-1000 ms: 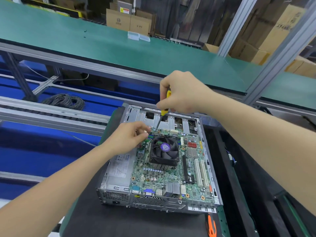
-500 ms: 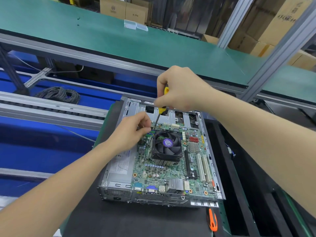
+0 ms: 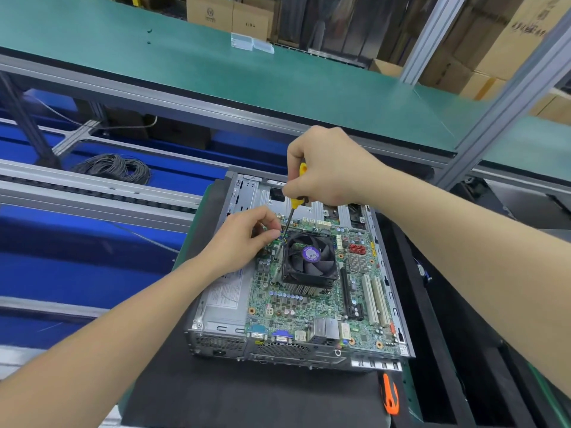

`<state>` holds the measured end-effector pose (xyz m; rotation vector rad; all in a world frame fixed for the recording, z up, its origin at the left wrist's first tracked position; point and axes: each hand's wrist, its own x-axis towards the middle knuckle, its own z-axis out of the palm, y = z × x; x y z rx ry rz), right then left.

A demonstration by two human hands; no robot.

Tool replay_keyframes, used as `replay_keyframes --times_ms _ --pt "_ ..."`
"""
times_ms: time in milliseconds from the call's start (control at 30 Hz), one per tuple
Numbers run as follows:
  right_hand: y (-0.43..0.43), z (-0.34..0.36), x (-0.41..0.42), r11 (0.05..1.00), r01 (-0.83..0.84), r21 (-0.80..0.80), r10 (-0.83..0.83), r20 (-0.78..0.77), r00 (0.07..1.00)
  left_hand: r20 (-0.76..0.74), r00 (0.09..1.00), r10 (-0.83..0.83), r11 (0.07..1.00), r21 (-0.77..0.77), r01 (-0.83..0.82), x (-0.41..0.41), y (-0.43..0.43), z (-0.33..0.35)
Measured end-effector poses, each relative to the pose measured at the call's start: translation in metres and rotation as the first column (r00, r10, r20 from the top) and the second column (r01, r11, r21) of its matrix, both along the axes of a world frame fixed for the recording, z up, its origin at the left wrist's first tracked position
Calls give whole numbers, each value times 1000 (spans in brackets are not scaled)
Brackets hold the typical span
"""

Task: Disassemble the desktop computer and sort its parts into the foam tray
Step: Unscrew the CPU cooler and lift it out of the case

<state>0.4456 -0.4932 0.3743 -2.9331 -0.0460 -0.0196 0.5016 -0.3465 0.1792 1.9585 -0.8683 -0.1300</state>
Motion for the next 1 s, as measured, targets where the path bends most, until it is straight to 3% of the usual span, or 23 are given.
replay_keyframes --times_ms 1000 --pt "-5 -8 4 995 65 74 -62 -39 997 37 999 -10 1000 -2 10 4 1 -6"
